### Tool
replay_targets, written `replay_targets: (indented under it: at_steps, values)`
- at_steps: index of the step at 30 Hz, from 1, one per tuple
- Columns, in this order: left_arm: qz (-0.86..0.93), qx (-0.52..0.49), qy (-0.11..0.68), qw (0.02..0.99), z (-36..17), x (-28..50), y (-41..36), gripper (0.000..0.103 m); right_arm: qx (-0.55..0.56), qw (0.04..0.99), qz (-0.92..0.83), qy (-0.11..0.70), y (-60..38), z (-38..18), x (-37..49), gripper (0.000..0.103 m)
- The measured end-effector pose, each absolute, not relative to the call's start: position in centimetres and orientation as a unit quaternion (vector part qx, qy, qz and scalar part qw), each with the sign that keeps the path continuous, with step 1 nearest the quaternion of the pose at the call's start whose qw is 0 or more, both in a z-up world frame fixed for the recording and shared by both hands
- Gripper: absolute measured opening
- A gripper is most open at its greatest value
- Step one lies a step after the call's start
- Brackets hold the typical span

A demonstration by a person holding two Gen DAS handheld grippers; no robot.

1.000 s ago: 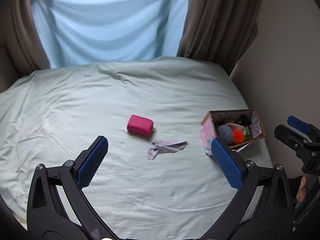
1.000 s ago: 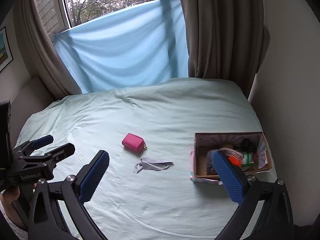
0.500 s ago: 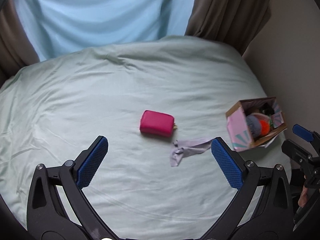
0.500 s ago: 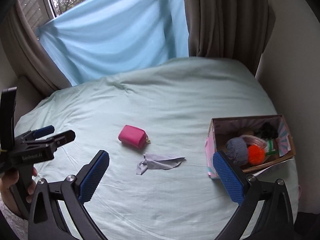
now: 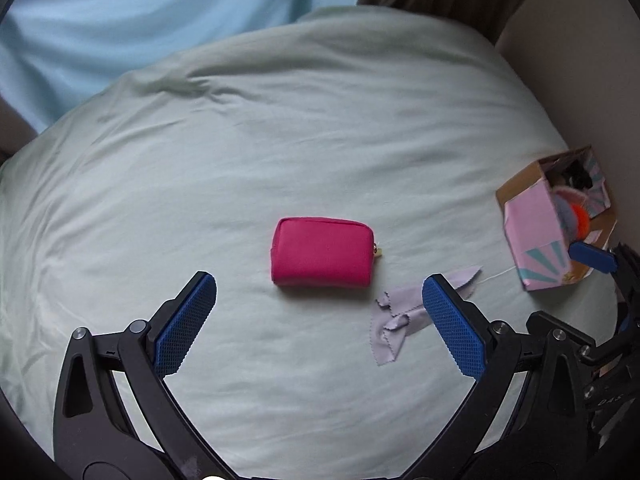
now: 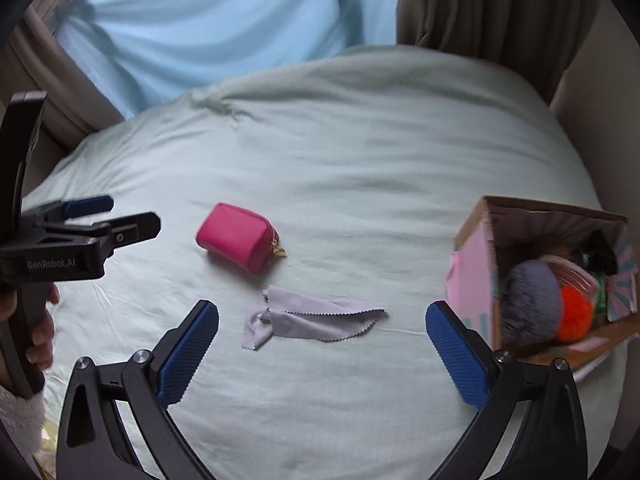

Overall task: Organize soft objects
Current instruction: 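Move both tools back toward the pink pouch and lilac cloth, then grasp the pink pouch with left tool while right tool grasps lilac cloth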

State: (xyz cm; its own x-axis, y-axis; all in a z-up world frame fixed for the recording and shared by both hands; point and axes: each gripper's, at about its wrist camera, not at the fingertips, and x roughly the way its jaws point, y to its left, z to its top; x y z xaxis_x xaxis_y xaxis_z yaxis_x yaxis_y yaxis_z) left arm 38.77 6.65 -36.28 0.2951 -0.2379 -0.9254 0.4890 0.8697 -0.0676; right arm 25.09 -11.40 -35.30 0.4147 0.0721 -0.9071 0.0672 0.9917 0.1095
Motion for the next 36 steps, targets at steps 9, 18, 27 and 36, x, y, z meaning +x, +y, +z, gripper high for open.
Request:
replay_targets:
  at_steps: [9, 18, 27, 36]
  values:
    - [-0.338, 0.269, 0.517, 0.739, -41.9, 40.3, 2.9, 0.103, -0.019, 0.819, 0.074, 0.568, -10.4, -41.4, 28.1, 0.103]
    - [-0.434, 0.387, 0.466, 0.667, -45.7, 41.3, 0.7, 0.103, -0.079, 0.788, 0.163, 0.588, -9.1, -46.1, 29.4, 0.103]
    - [-0.486, 0.406, 0.474, 0.611, -49.2, 41.4, -0.6, 0.103, -0.115, 0.760, 0.214, 0.602, -7.6, -50.1, 30.0, 0.103]
    - [-0.497, 0.423, 0.466, 0.597, -49.7, 41.3, -1.0, 0.099, -0.133, 0.764, 0.231, 0.588, -7.4, -50.7, 30.4, 0.082]
